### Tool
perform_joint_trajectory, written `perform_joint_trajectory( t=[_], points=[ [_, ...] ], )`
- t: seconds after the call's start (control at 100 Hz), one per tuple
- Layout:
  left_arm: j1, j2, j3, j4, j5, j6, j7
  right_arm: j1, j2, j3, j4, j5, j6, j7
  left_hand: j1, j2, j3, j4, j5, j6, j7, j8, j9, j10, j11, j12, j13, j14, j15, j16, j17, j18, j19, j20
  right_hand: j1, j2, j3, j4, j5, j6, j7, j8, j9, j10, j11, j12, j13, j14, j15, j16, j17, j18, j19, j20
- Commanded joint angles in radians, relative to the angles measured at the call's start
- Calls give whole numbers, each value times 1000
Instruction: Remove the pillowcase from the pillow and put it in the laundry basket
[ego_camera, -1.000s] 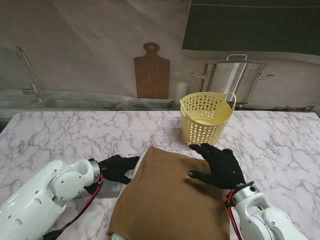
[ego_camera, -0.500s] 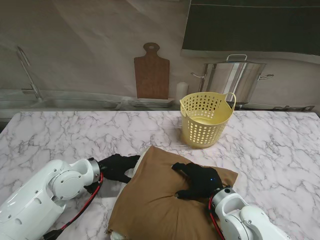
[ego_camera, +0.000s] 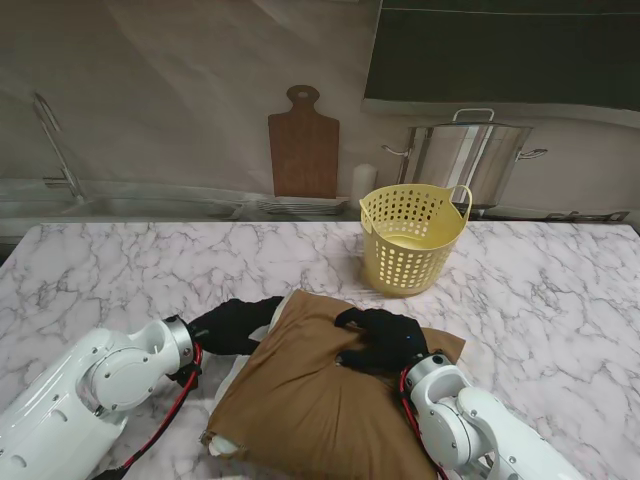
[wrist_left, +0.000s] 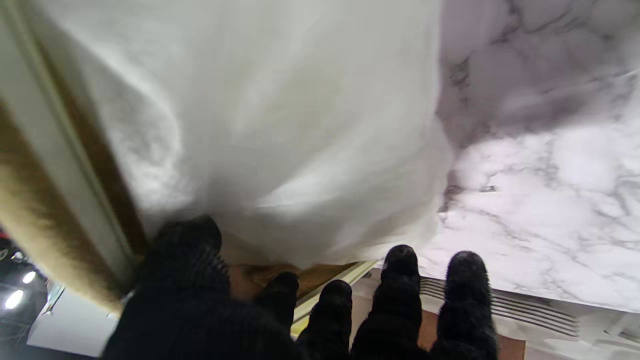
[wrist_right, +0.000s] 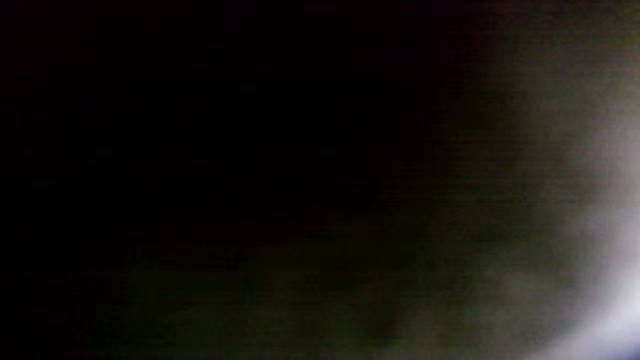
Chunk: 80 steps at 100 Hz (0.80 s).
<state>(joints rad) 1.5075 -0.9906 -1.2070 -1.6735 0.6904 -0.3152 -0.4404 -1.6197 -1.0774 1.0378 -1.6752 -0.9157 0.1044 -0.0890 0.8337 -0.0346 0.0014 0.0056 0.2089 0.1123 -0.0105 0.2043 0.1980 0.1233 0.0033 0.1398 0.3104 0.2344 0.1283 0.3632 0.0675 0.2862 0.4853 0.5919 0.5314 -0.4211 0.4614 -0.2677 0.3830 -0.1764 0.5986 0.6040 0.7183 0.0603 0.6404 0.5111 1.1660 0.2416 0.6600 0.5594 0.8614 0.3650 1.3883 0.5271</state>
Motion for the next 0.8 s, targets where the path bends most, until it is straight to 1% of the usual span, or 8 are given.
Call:
perform_joint_trajectory(
  t=[0.0, 0.06, 0.15, 0.28, 0.38, 0.55, 0.68, 0.79],
  points=[
    [11, -10, 1, -21, -20, -7, -3, -15, -4, 0, 14, -4, 7, 10, -40, 54, -39, -35, -47, -22, -7, 1, 5, 7, -2, 7, 13, -14, 3, -2, 9, 4, -152, 23, 232, 191, 124, 103, -19, -42, 50, -23, 9, -39, 40, -5, 147, -244, 120, 48, 3, -100, 2, -11],
    [19, -15, 0, -21, -47, -8, 20, -15, -4, 2, 13, -8, 7, 12, -39, 61, -40, -37, -36, -23, -2, 2, 20, 7, 2, 10, 20, -12, 6, 0, 10, 8, -143, 25, 239, 201, 116, 103, -20, -41, 56, -27, 10, -39, 41, -5, 145, -242, 115, 47, -3, -98, -1, -11],
    [13, -11, 13, -11, -94, -19, -1, -13, -4, 2, 14, -10, 8, 8, -40, 58, -43, -38, -28, -28, -1, 2, 29, -5, 3, 12, 21, -14, 5, 0, 2, 6, -137, 25, 248, 210, 108, 103, -25, -36, 61, -33, 3, -38, 41, -6, 141, -237, 102, 44, -11, -95, -6, -12],
    [-30, 7, 65, 28, -94, -33, -77, -18, -3, 8, 14, -23, -2, 1, -31, 33, -40, -36, -25, -32, -1, 2, 19, -34, -1, 11, 13, -20, -1, -2, -5, 0, -133, 20, 277, 206, 113, 112, -20, -47, 80, -37, -3, -41, 55, 10, 103, -237, 76, 47, -68, -105, -29, -15],
    [-56, 10, 100, 67, -85, -18, -89, -37, 2, 28, 9, -59, -30, -10, -8, 16, -34, -33, -20, -36, 0, 3, 19, -50, 1, 10, 14, -22, -1, -2, -5, -2, -131, 17, 310, 160, 216, 110, 28, -78, 111, -22, 42, -59, 50, 97, 62, -244, 80, 75, -137, -116, -28, 16],
    [-86, 16, 136, 112, -53, -6, -110, -91, 11, 93, -22, -109, -67, 2, 42, 3, -29, -29, -4, -47, 2, 4, 23, -82, 8, 6, 19, -31, 0, -3, -2, -7, -125, 12, 379, 28, 432, 77, 239, -112, 156, 26, 205, -89, 52, 196, 53, -273, 137, 86, -166, -119, -10, 42],
    [-95, 20, 145, 133, -46, 5, -126, -152, 18, 159, -60, -151, -77, 25, 92, -3, -27, -28, 10, -55, 4, 4, 25, -92, 13, 2, 23, -37, 0, -4, -3, -7, -120, 9, 392, -21, 519, 64, 341, -99, 174, 73, 253, -93, 96, 253, 82, -285, 181, 89, -146, -123, 8, 43],
    [-102, 25, 153, 143, -35, 9, -147, -204, 20, 220, -88, -189, -79, 35, 129, -11, -27, -27, 17, -62, 4, 4, 25, -98, 16, -1, 24, -38, -1, -5, -2, -9, -116, 7, 401, -60, 580, 56, 373, -81, 168, 94, 264, -86, 140, 310, 117, -315, 263, 109, -107, -145, 29, 38]
  ],
)
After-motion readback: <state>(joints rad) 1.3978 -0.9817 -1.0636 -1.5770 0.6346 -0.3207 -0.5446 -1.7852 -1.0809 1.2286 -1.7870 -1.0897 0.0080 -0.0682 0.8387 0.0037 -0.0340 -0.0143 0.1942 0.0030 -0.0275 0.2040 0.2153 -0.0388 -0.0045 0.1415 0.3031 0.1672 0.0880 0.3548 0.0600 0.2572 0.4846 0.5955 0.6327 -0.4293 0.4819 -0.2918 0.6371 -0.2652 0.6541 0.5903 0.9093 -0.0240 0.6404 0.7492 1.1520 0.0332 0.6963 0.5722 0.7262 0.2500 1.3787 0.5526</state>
